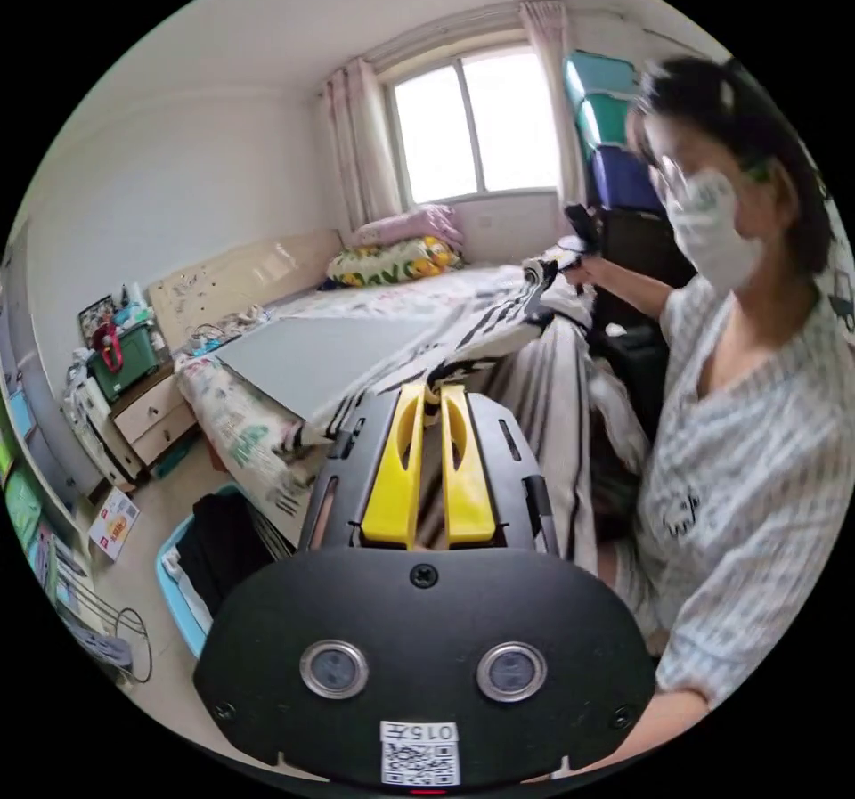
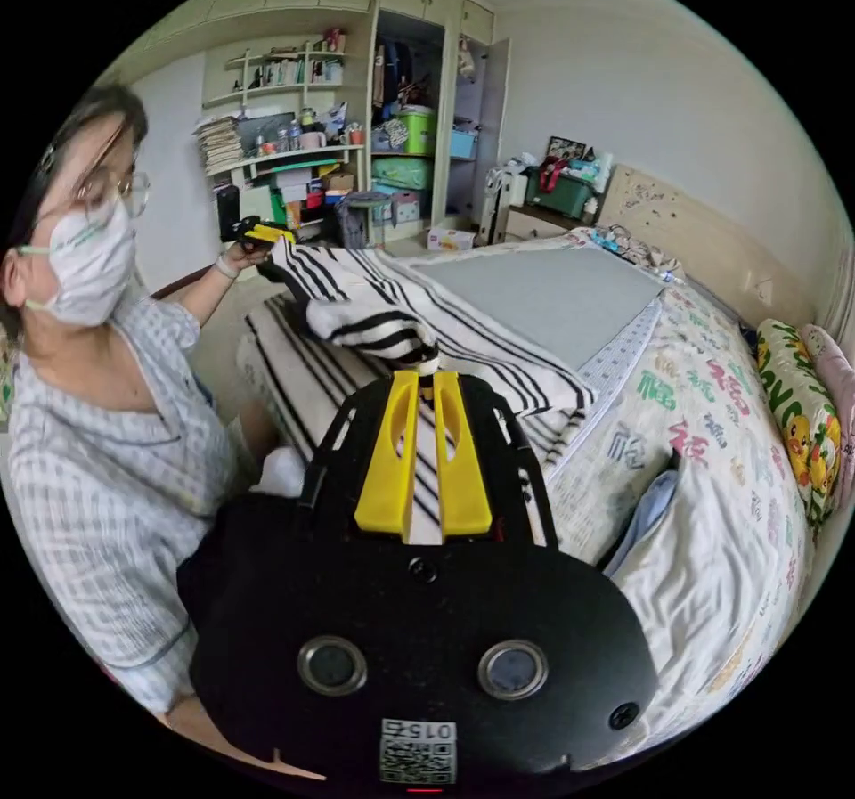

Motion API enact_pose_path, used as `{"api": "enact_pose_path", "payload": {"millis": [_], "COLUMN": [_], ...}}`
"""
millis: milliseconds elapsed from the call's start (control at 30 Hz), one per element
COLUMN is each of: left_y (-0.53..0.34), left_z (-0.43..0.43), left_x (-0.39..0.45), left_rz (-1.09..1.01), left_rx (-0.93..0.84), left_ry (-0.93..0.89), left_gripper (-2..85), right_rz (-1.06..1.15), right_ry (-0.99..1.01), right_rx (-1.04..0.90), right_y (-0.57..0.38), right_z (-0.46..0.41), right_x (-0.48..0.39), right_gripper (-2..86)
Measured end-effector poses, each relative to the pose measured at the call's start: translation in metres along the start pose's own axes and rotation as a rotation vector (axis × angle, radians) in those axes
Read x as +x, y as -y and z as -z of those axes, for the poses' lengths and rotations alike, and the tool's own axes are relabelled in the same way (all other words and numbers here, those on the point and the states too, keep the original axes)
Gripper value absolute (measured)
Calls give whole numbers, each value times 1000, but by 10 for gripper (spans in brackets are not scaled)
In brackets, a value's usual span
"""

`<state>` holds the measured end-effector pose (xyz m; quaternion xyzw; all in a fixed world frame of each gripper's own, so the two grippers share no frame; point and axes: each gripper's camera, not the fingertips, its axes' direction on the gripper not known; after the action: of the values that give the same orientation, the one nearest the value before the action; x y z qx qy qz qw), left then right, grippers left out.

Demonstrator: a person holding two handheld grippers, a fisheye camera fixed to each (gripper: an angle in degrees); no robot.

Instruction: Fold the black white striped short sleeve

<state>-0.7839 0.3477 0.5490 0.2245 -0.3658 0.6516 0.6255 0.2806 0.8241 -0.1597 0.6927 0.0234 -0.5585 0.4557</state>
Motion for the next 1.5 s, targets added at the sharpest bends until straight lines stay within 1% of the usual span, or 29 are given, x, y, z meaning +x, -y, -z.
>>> {"api": "enact_pose_path", "payload": {"millis": [33,100,133,267,333,367,433,500,533,600,633,700,800,900,1000,1133,1200,1267,1333,1400,1500], "left_y": [-7,-19,-19,-24,-32,-38,-46,-52,-53,-57,-58,-66,-82,-101,-120,-141,-149,-149,-145,-138,-118], "left_z": [-4,-13,-13,-17,-13,-1,24,48,49,28,17,-30,-90,-138,-169,-196,-222,-228,-223,-211,-205], "left_x": [15,57,63,89,101,106,101,74,63,15,3,-43,-95,-132,-153,-164,-168,-164,-158,-153,-156], "left_rz": [-7,3,9,37,41,56,116,277,332,527,556,661,781,878,953,1005,1018,999,962,936,910], "left_rx": [-26,-89,-97,-170,-201,-184,-96,26,41,31,22,2,-41,-114,-77,-46,-122,-136,-90,-12,49], "left_ry": [-3,83,102,106,108,107,125,199,221,247,234,163,118,121,24,3,-4,33,61,103,150], "left_gripper": [13,14,14,17,19,21,24,34,37,61,71,103,134,143,144,124,89,44,18,8,3], "right_rz": [9,-1,-7,-106,-137,-164,-206,-345,-378,-484,-513,-626,-763,-835,-843,-841,-824,-815,-804,-809,-811], "right_ry": [-1,-44,-47,32,61,52,19,-1,4,75,98,149,92,47,93,122,143,144,144,160,148], "right_rx": [-21,-82,-91,-111,-92,-51,50,153,163,148,144,149,114,65,63,47,44,67,108,164,188], "right_y": [-9,-30,-33,-53,-64,-71,-77,-75,-73,-58,-54,-41,-27,-16,-9,-5,-3,-3,-4,-5,1], "right_z": [-2,-6,-6,7,20,34,57,76,76,65,60,37,7,-14,-30,-48,-56,-57,-55,-54,-60], "right_x": [-5,-14,-13,10,19,25,37,70,80,124,135,179,228,263,283,299,306,309,312,320,332], "right_gripper": [33,30,30,43,50,52,53,59,63,78,84,106,127,126,113,77,43,23,14,8,5]}}
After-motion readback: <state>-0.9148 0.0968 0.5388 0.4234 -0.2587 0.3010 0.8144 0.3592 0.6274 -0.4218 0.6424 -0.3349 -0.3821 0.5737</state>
